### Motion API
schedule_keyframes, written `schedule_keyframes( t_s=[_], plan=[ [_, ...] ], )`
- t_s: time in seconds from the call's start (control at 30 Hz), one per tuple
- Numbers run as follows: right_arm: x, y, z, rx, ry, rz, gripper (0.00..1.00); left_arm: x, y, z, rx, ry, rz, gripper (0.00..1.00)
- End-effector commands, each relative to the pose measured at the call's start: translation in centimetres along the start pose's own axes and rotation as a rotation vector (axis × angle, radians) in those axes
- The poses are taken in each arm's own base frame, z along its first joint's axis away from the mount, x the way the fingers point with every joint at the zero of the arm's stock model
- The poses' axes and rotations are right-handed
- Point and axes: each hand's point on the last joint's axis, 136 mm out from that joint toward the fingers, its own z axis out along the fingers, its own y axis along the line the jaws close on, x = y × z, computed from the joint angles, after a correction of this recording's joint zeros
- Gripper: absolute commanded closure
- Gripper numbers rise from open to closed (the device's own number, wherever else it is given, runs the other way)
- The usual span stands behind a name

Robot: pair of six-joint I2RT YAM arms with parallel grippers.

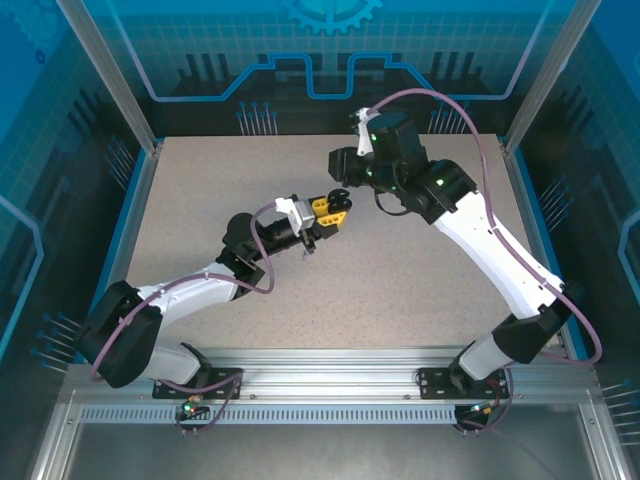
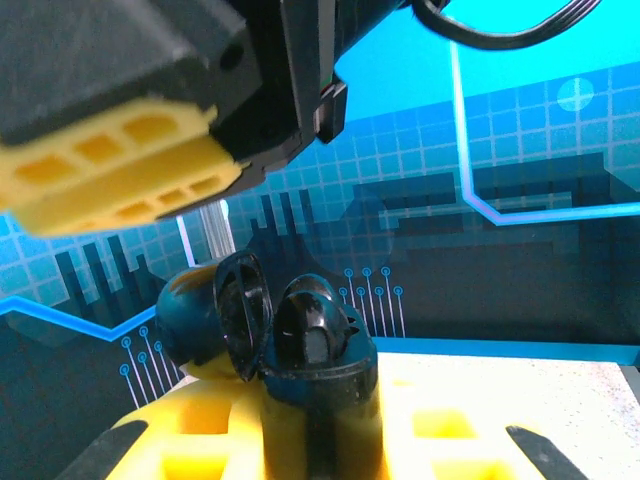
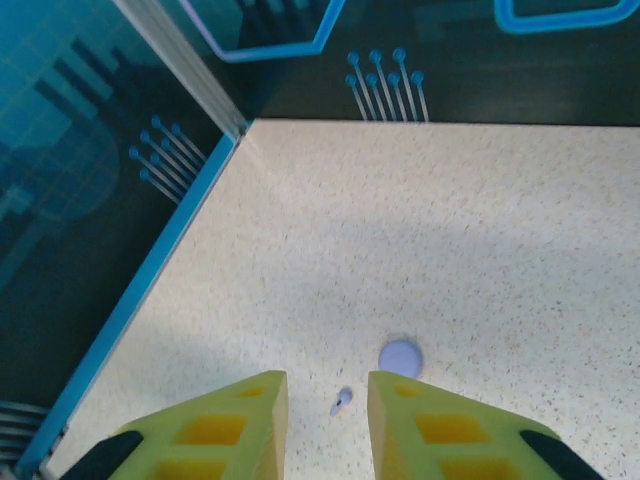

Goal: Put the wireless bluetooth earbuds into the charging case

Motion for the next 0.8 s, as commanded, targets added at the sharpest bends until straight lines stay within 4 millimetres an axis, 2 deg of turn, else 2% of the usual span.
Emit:
schedule_keyframes(
  t_s=[0.0,0.1,0.2,0.3,0.43,0.6,0.67,0.77],
  plan=[
    [1.3,0.3,0.2,-0.040,0.091,0.003,0.78,-1.9,-0.7,0.0,0.028,-0.045,0.035,1.00],
    [2.8,0.3,0.8,-0.054,0.144,0.005,0.83,-2.0,-0.7,0.1,0.025,-0.047,0.041,1.00],
    [4.5,0.3,0.4,-0.070,0.182,0.002,0.88,-2.1,-0.4,0.2,0.019,-0.047,0.046,1.00],
    [5.9,0.3,-1.0,-0.085,0.180,0.015,0.91,-1.9,-0.3,0.5,0.017,-0.039,0.040,1.00],
    [7.5,-0.4,-3.9,-0.083,0.136,0.043,0.92,-1.8,0.0,0.8,0.012,-0.036,0.027,1.00],
    [4.7,-5.1,-8.1,0.049,-0.069,0.164,0.84,-1.1,0.1,1.0,0.012,-0.024,-0.012,1.00],
    [3.8,-6.7,-9.6,0.091,-0.135,0.201,0.72,-0.8,0.1,1.0,0.012,-0.009,-0.037,1.00],
    [3.8,-8.8,-10.9,0.154,-0.175,0.240,0.62,0.1,0.4,1.3,0.003,0.031,-0.105,1.00]
  ],
)
